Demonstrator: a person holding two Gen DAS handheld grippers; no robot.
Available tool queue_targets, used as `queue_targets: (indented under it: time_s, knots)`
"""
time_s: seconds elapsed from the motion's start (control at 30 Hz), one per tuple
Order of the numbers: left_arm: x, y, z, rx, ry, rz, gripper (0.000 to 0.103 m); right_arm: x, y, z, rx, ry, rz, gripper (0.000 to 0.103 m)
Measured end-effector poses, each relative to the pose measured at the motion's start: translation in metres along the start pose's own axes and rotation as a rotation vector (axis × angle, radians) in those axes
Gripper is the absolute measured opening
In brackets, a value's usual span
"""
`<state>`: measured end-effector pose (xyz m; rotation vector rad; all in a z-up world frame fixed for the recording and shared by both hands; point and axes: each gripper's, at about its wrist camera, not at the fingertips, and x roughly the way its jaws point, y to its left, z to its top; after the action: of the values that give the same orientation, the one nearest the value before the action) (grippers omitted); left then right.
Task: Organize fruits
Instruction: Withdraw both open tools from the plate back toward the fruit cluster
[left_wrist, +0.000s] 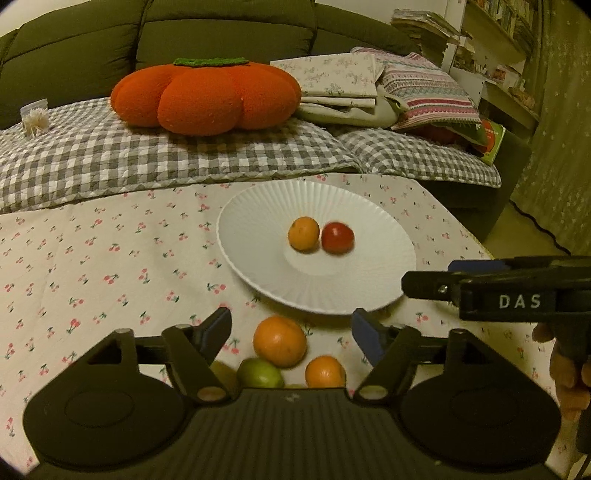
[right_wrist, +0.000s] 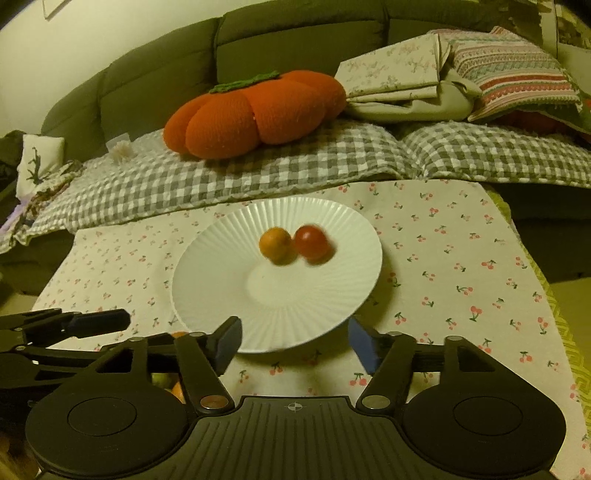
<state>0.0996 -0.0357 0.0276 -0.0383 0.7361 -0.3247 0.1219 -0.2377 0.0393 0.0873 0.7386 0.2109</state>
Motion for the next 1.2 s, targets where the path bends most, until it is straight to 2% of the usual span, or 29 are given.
queue_targets:
  time_s: [0.17, 0.57, 0.8, 1.2]
  knots:
    - [-0.011, 0.006, -0.009, -0.004, 0.015, 0.001, 0.082, -0.010, 0.004, -0.006, -0.025, -0.007, 0.003, 0.076]
    - [-0.034, 0.019, -0.028, -0.026, 0.038, 0.018, 0.096, -0.029, 0.018, -0.020, -0.057, 0.002, 0.011, 0.085]
    - [-0.044, 0.026, -0.037, -0.031, 0.047, 0.036, 0.099, -0.034, 0.022, -0.029, -0.057, 0.003, 0.002, 0.090]
    - [-0.057, 0.039, -0.060, -0.060, 0.084, 0.038, 0.100, -0.040, 0.030, -0.045, -0.017, 0.009, 0.005, 0.093]
